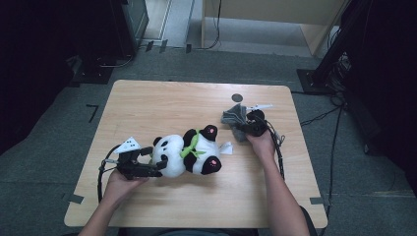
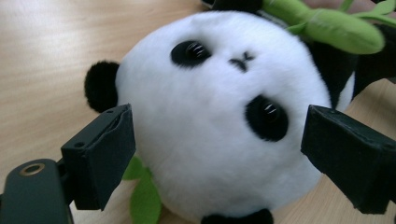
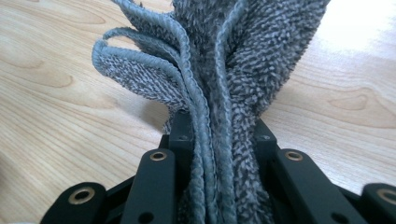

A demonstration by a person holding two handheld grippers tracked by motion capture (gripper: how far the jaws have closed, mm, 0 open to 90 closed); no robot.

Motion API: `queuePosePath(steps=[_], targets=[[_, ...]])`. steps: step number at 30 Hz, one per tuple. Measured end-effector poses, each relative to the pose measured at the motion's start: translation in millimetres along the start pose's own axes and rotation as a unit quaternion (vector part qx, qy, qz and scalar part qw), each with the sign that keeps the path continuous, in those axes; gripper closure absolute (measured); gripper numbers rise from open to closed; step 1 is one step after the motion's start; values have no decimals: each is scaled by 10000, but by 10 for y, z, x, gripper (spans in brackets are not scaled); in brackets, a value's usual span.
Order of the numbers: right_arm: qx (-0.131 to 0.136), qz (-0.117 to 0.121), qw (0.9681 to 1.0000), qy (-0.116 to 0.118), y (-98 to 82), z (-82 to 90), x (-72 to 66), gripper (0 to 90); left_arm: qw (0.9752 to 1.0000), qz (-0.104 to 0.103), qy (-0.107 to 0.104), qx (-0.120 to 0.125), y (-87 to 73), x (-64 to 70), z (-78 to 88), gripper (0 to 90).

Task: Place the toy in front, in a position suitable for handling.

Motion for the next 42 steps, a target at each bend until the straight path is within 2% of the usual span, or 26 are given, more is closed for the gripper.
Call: queuePosePath(steps=[3,6,9,12,14,16,18,20,24,27,30,33,36,42], targets=[[110,-15,9999,72,34,64,-17,714,9999,-35,72,-99,-24,-2,-77,71],[279,-73,9995,155,77,146,-61,714,9999,-9,-20,-157,-53,-22,-140,7],[394,0,9990,213,109,220,-115,714,9999,-49,-35,-112,-55,-25,-152,0],[422,29,9988,240,123,260,-143,714,9998,-157,-70,-138,-66,-29,-153,0],[489,100,9984,250,148,323,-185,714,9989,-410,-106,-203,-106,-35,-181,0],[551,98,9979,319,178,390,-242,714,9989,-443,-116,-127,-116,-43,-197,0],[635,195,9972,332,210,457,-309,712,9992,-344,-165,-88,-138,-62,-213,0],[550,241,9974,399,253,510,-358,708,9995,-261,-201,-28,-166,-85,-229,0],[687,167,9954,649,333,621,-467,709,9992,81,-332,-194,-191,-115,-245,4],[868,245,9935,692,387,691,-567,709,9991,103,-289,-293,-175,-99,-224,71],[814,406,9937,655,428,724,-695,710,9991,135,-196,-363,-149,-75,-206,132],[750,441,9941,652,479,766,-794,711,9988,232,-143,-403,-125,-55,-207,165],[763,540,9933,673,556,834,-908,711,9984,341,-131,-441,-100,-56,-225,169],[596,900,9920,662,758,863,-1175,709,9982,332,-77,-487,-80,-39,-236,168]])
Point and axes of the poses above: each handheld gripper's, and its own axes: z roughly backward along the jaws, y roughly out of its top, x roughly to its right, the point moved 3 cm from there along -z, roughly forward along the jaws, and after that the axes turned 2 degrees about z, right-handed, at the moved point
